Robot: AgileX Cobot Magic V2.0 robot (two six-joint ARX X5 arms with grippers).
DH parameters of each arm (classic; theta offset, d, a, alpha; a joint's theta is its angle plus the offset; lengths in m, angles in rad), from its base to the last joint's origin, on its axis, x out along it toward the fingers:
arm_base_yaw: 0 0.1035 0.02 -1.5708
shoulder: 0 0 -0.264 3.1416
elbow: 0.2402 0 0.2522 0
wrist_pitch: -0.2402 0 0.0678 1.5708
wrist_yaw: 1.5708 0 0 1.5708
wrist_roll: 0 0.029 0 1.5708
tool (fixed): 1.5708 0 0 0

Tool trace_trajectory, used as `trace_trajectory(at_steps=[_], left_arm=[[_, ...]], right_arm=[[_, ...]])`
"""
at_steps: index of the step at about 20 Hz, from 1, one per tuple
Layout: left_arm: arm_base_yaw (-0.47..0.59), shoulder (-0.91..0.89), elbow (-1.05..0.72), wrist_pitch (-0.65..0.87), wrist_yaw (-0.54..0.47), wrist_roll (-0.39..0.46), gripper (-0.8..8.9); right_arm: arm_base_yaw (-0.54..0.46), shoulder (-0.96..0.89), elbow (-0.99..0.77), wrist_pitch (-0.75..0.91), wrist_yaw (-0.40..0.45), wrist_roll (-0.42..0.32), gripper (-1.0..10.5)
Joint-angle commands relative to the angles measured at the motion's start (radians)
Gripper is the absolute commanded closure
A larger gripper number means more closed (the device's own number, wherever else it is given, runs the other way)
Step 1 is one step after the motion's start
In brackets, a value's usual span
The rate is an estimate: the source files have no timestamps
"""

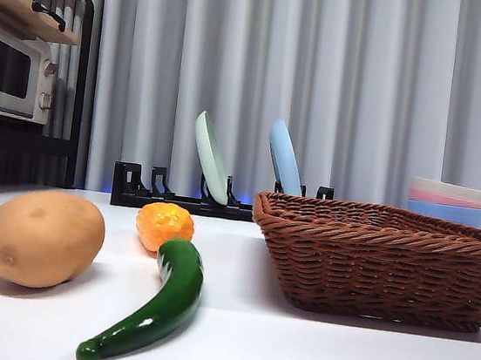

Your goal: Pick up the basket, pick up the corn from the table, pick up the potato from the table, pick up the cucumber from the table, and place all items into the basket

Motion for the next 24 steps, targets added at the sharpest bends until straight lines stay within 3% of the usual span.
trace_trajectory(at_steps=[1, 5, 8, 12, 15, 18, 24], left_arm=[[0.003, -0.002, -0.013, -0.001, 0.002, -0.006, 8.17], [0.002, -0.002, -0.013, 0.0, 0.018, -0.007, 8.17], [0.002, -0.002, -0.013, 0.004, 0.043, -0.032, 8.17], [0.002, -0.002, -0.013, 0.036, 0.097, -0.17, 8.18], [0.002, -0.002, -0.012, 0.07, 0.109, -0.264, 8.18], [0.002, -0.002, -0.011, 0.105, 0.109, -0.316, 8.19], [0.002, -0.002, 0.014, 0.132, 0.108, -0.322, 8.19]], right_arm=[[0.002, -0.001, -0.015, 0.002, 0.003, -0.016, 9.6], [0.002, -0.001, -0.015, 0.004, -0.005, 0.067, 9.6], [0.002, -0.001, -0.015, 0.04, -0.005, 0.215, 9.6], [0.002, -0.001, -0.015, 0.09, -0.004, 0.428, 9.6], [0.002, -0.001, -0.014, 0.127, -0.003, 0.495, 9.6], [0.002, -0.001, -0.013, 0.172, -0.004, 0.516, 9.6], [0.002, 0.001, -0.011, 0.174, 0.085, 0.602, 9.6]])
